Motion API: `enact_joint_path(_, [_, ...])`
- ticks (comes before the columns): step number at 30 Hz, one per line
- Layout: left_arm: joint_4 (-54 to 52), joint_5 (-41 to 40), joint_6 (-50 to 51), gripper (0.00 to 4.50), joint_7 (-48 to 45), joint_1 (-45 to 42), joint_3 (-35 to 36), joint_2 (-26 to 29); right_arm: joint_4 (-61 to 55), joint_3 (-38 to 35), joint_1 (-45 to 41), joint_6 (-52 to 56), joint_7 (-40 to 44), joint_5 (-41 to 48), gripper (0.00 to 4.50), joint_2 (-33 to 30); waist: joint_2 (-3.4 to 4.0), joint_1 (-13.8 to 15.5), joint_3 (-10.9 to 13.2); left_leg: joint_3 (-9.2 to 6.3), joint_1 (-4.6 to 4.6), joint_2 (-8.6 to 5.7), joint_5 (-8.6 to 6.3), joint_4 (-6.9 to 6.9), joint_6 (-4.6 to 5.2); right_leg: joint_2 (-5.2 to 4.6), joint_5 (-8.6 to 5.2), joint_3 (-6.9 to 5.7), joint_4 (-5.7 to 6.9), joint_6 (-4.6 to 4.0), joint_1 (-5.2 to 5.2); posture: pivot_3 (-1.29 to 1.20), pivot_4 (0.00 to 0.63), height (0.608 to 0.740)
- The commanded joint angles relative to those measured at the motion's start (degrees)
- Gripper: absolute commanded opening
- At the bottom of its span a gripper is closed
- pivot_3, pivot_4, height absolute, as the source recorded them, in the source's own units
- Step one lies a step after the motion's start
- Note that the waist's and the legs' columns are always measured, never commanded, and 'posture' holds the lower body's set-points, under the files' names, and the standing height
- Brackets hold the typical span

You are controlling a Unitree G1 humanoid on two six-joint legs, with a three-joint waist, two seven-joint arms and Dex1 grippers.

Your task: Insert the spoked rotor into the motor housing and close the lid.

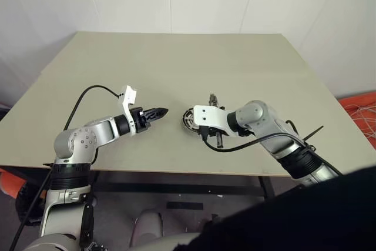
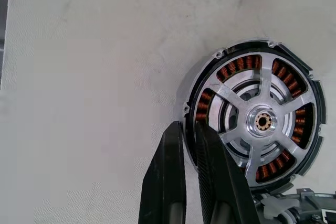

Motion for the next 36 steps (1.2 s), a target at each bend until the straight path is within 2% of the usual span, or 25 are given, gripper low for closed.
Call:
enact_joint_path(1, [-0.7,-0.27,-1.11,1.65,-0.59,-0.87,0.38,0.16,-1.01,-2.53,-0.48,5.84,-4.09,2.26,0.28,4.75,0.0,-0.26,0.0,0.01,0.01,0.0,0.0,0.0,0.0,0.02,0.0,0.0,0.0,0.0,0.0,0.0,0.0,0.74])
enact_joint_path(6, [-0.56,-0.2,-1.0,1.65,-0.9,-1.05,0.69,0.97,-1.3,-2.15,0.61,11.44,-7.63,3.06,0.28,9.06,0.01,-0.08,0.01,0.01,0.1,0.05,0.06,-0.03,-0.1,0.06,0.0,0.0,0.06,-0.01,0.01,0.0,0.0,0.74])
enact_joint_path(16, [0.23,0.26,-1.41,1.65,-1.36,-1.65,0.5,1.43,-1.95,-2.18,-0.25,11.92,-7.59,5.21,0.28,7.93,0.01,-0.01,0.01,0.01,0.11,0.05,0.08,-0.04,-0.12,0.02,0.02,0.02,0.02,0.04,0.06,0.0,0.0,0.74])
enact_joint_path(23, [0.88,0.67,-1.85,1.65,-1.72,-1.91,0.27,1.34,-6.4,-5.0,-1.11,14.49,-8.78,9.13,2.29,8.39,0.02,0.01,0.01,0.0,0.1,0.06,0.08,-0.04,-0.12,0.02,0.03,0.02,0.02,0.05,0.06,0.0,0.0,0.74])
enact_joint_path(29, [1.88,1.16,-2.36,1.65,-2.15,-2.33,-0.4,1.03,-12.34,-9.9,-4.67,21.19,-8.9,16.28,2.29,9.66,0.04,0.03,0.02,0.0,0.09,0.06,0.08,-0.04,-0.12,0.02,0.03,0.02,0.01,0.06,0.04,0.0,0.0,0.74])
enact_joint_path(33, [2.08,1.95,-3.03,1.65,-2.73,-2.34,-1.28,0.86,-12.42,-18.15,-9.55,23.82,-13.84,20.41,2.29,12.88,0.04,0.07,0.03,0.0,0.09,0.06,0.09,-0.05,-0.13,0.02,0.03,0.02,0.02,0.06,0.04,0.0,0.0,0.74])
enact_joint_path(36, [1.27,2.59,-3.56,1.65,-3.24,-1.99,-2.41,1.05,-8.08,-23.75,-12.2,20.26,-19.42,19.06,2.29,10.95,0.05,0.36,0.03,0.0,0.05,0.02,0.09,-0.05,-0.14,-0.01,0.04,0.02,0.0,0.07,0.04,0.0,0.0,0.74])
